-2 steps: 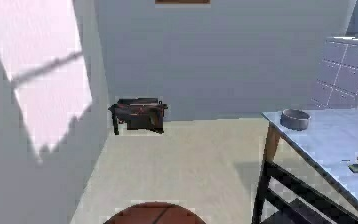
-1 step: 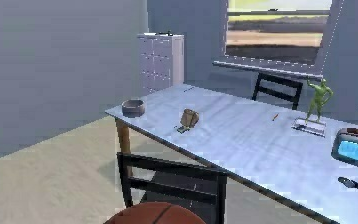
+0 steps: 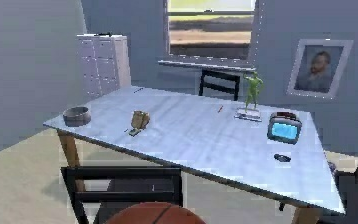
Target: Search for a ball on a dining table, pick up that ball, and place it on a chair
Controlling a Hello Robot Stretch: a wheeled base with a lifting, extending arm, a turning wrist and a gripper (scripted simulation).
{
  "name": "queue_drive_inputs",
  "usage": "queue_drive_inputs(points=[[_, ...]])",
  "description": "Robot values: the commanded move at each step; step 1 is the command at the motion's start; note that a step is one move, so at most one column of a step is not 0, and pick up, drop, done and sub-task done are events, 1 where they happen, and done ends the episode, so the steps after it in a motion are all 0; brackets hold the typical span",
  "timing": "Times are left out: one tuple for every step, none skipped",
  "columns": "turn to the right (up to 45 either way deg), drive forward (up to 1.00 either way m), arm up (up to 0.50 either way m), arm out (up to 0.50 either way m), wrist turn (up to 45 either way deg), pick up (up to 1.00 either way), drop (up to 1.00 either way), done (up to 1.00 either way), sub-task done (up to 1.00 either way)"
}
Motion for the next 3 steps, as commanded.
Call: queue_drive_inputs(points=[[0.0, 0.25, 0.0, 0.0, 0.0, 0.0, 0.0, 0.0, 0.0], [-45.0, 0.0, 0.0, 0.0, 0.0, 0.0, 0.0, 0.0, 0.0], [-27.0, 0.0, 0.0, 0.0, 0.0, 0.0, 0.0, 0.0, 0.0]])
